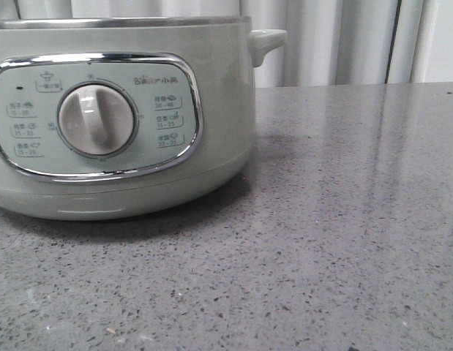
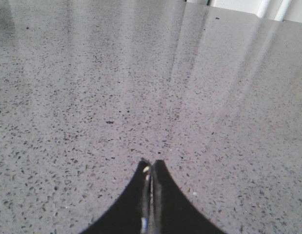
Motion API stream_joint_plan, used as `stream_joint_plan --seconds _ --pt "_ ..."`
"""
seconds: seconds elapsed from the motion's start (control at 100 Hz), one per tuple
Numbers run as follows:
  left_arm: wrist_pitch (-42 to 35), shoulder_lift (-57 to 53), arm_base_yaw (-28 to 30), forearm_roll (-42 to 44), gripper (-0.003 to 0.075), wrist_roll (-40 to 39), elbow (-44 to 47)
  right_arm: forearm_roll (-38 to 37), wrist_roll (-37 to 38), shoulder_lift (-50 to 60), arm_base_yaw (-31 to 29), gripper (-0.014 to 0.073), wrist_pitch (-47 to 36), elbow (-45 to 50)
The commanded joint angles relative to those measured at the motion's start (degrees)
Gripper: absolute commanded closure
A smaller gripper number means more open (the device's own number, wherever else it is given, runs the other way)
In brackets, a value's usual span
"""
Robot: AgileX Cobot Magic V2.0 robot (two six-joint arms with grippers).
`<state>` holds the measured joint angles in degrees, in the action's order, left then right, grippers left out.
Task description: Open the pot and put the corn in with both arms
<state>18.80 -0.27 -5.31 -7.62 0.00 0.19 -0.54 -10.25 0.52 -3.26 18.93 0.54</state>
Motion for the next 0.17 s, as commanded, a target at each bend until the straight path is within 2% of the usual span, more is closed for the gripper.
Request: stream_joint_plan --seconds 0.0,0.16 --pt "-2.1 -1.5 -0.6 -0.7 0.0741 -0.6 1.1 -0.6 -0.1 1.3 -0.4 0.0657 -1.2 1.0" --pt "-2.1 -1.5 -0.6 -0.7 0.0741 -0.6 1.1 -0.6 -0.1 1.3 -0.4 0.0657 -1.2 1.0"
